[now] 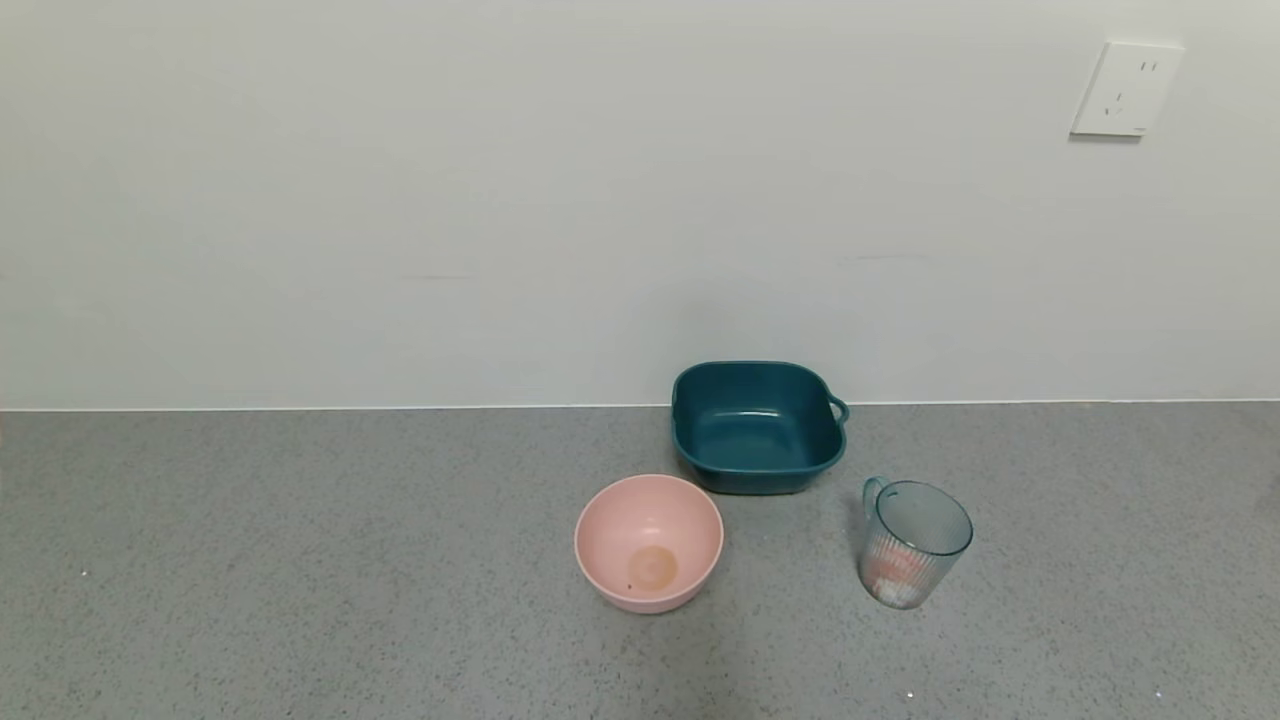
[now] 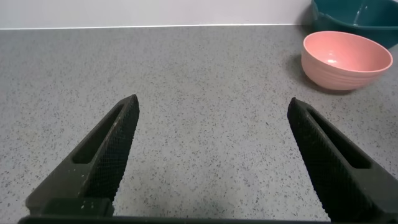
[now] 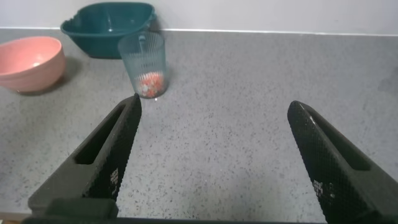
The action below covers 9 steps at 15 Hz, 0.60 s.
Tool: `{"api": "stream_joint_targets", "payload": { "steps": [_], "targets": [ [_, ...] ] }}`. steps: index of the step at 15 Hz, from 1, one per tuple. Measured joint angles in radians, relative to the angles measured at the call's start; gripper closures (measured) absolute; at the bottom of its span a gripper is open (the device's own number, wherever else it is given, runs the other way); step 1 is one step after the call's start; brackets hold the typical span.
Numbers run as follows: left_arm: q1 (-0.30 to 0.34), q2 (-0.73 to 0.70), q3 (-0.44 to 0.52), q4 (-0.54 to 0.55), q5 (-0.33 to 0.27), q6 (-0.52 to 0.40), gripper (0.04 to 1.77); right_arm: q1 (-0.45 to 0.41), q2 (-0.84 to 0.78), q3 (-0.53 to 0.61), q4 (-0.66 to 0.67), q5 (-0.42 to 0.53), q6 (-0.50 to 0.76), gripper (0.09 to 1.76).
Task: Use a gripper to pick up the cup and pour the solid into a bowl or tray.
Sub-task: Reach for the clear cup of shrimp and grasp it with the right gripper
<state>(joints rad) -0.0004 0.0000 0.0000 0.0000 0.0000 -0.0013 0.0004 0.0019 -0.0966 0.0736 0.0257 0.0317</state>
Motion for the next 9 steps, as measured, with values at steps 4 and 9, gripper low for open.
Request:
{"api": "stream_joint_targets", "payload": {
  "steps": [4,9],
  "targets": [
    [0.0,0.0,0.0,0.0,0.0,0.0,0.09,0.005,0.095,-0.167,0.096,0.009,-0.004,0.14],
    [0.0,0.0,0.0,0.0,0.0,0.0,0.09,0.08,0.385,-0.268,0.035,0.02,-0.004,0.14]
  ]
}}
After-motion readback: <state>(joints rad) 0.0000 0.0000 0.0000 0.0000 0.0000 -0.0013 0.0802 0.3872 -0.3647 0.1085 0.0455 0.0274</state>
